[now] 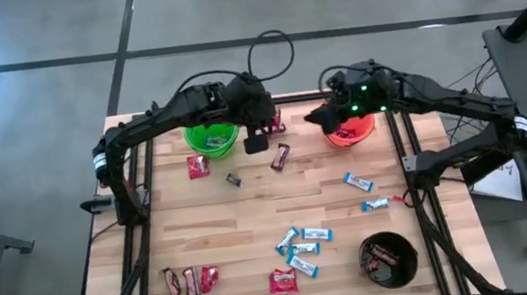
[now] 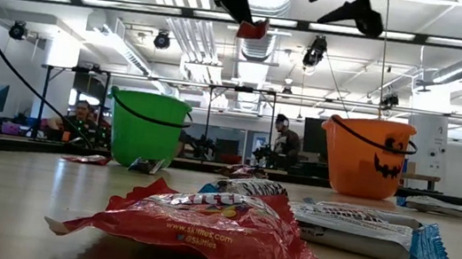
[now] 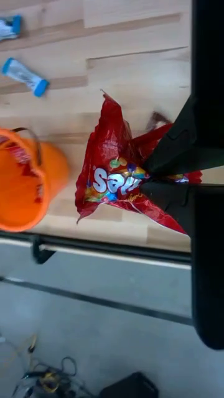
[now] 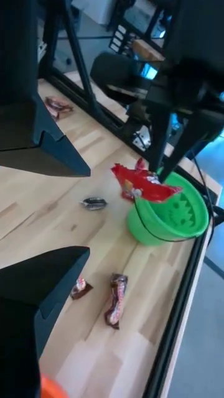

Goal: Sort candy
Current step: Put the red candy into the orange bucket

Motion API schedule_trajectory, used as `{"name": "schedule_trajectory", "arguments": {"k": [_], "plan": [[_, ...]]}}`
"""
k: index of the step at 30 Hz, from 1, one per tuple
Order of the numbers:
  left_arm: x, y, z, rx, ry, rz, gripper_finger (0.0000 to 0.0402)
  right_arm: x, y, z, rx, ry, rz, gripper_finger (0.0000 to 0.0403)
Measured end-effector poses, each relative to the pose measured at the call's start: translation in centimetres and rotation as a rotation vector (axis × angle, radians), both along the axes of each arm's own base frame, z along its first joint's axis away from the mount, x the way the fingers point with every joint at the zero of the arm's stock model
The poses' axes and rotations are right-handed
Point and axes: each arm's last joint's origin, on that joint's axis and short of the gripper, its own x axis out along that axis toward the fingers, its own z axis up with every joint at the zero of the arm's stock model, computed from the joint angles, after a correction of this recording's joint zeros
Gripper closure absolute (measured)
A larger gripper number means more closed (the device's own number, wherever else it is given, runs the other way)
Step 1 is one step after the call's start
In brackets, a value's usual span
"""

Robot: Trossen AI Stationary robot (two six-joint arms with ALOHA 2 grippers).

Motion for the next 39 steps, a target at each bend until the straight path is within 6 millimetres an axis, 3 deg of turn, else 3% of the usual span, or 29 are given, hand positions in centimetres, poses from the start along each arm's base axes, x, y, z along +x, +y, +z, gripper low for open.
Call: {"name": "schedule_trajectory", "arguments": {"k": [6, 10, 39], "plan": [[0.2, 0.0, 0.7, 0.016, -0.052, -0.005, 0.0401, 3.2, 0.2, -1.4, -0.001, -0.004, 0.046, 0.0219], [0.2, -0.1, 0.6, 0.013, -0.040, -0.008, 0.0401, 4.3, 0.0, -1.5, -0.013, -0.053, 0.049, 0.0220], [0.9, -0.5, 1.1, 0.009, -0.120, -0.074, 0.0401, 5.2, -0.6, -1.4, -0.029, -0.115, -0.073, 0.0220]]}}
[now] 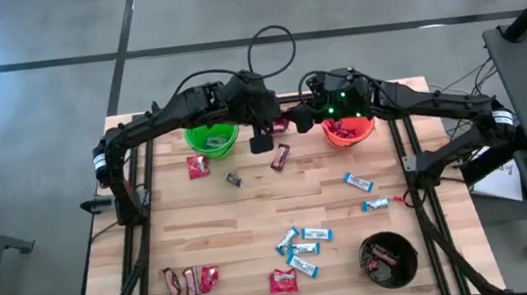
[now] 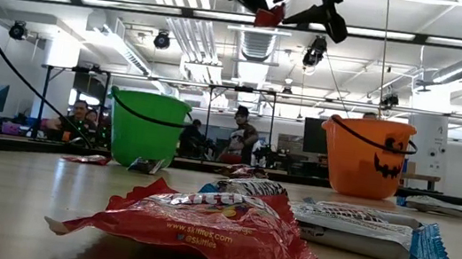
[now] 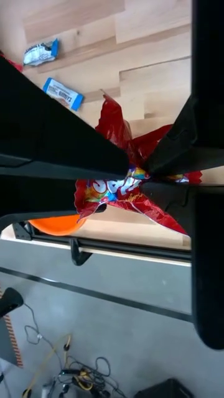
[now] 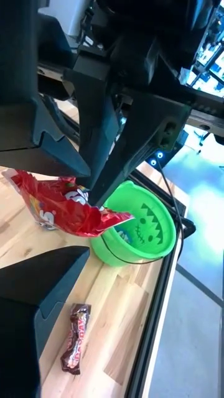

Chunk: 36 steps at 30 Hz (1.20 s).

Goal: Sort candy
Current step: Put the red candy into the orange bucket

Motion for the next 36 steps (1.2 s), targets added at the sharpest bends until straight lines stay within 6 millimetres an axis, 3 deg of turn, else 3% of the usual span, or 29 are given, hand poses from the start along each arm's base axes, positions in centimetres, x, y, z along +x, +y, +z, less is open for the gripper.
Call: {"name": "schedule_trajectory", "arguments": {"k": [8, 19, 36], "plan": [[0.10, 0.03, 0.10, 0.008, -0.013, -0.003, 0.0401, 0.00, 0.02, 0.00, 0.004, -0.001, 0.001, 0.0237], [0.12, 0.09, 0.08, 0.011, -0.012, 0.000, 0.0402, -0.01, 0.05, -0.06, -0.009, 0.010, 0.015, 0.0379], [0.14, 0.08, 0.10, 0.012, -0.015, -0.001, 0.0402, -0.03, 0.09, -0.06, -0.021, 0.015, 0.035, 0.0390]]}}
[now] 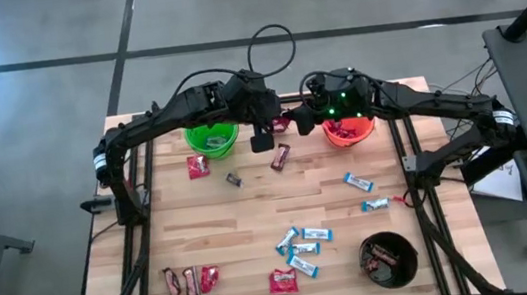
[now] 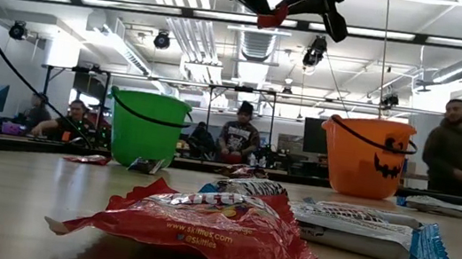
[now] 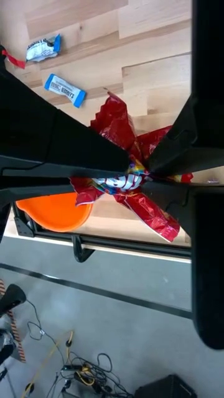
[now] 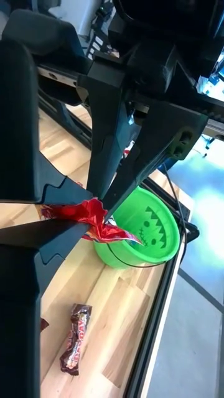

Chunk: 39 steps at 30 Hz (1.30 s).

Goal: Sort candy
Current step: Put the red candy into the orange bucket

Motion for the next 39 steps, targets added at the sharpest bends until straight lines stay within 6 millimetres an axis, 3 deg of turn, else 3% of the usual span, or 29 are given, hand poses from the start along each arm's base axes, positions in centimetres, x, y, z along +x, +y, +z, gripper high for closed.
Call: {"name": "schedule_trajectory", "arguments": {"k": [12, 27, 39], "plan": [[0.0, 0.0, 0.0, -0.001, -0.001, -0.002, 0.0397, -0.1, 0.0, 0.0, -0.006, 0.002, 0.008, 0.0391], [-0.3, 0.0, -0.1, 0.006, 0.033, 0.016, 0.0324, -0.5, 0.1, 0.0, -0.010, 0.029, 0.007, 0.0391], [-1.2, -0.2, -0.5, -0.010, 0.146, 0.016, 0.0313, -3.4, 0.1, -0.9, -0.049, 0.278, -0.141, 0.0391]]}}
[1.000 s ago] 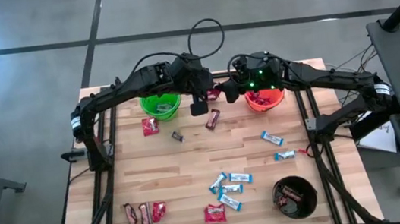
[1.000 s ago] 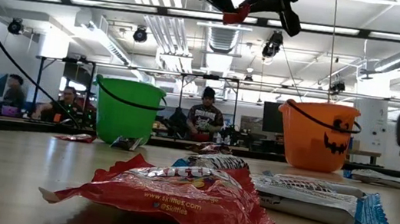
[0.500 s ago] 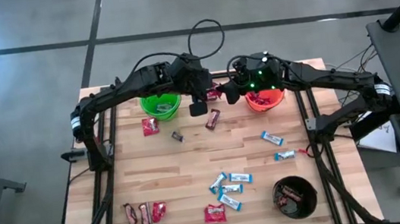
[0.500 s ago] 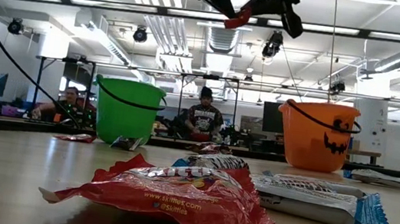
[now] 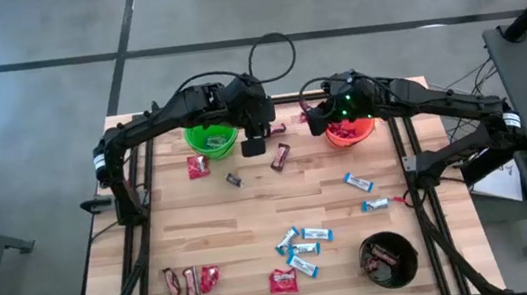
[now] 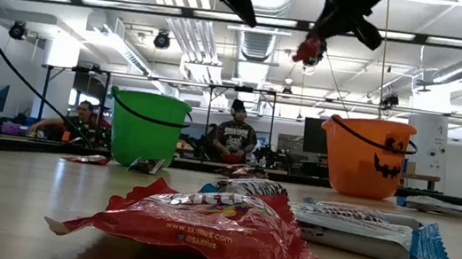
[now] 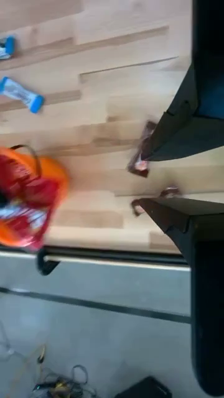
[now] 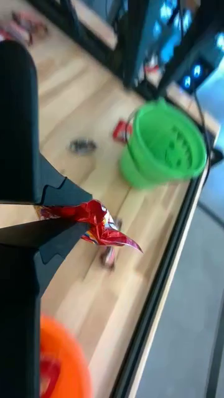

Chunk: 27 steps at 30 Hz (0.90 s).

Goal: Sort candy
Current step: Put the red candy into the orange bucket

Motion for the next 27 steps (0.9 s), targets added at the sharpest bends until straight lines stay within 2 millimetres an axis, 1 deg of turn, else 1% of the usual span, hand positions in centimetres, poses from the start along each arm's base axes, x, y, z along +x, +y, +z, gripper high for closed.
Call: {"name": "schedule_trajectory", "arguments": {"k": [9, 17, 27], "plan": [[-1.0, -0.2, -0.8, -0.030, 0.128, 0.001, 0.0314, -2.1, -1.0, -0.9, 0.026, 0.166, -0.078, 0.0391], [-1.5, -0.3, -1.2, -0.047, 0.195, 0.001, 0.0314, -3.8, -2.1, -1.6, 0.054, 0.299, -0.113, 0.0391], [-1.6, -0.3, -1.2, -0.049, 0.203, 0.003, 0.0314, -5.6, -2.8, -2.3, 0.111, 0.460, -0.138, 0.0391]]}}
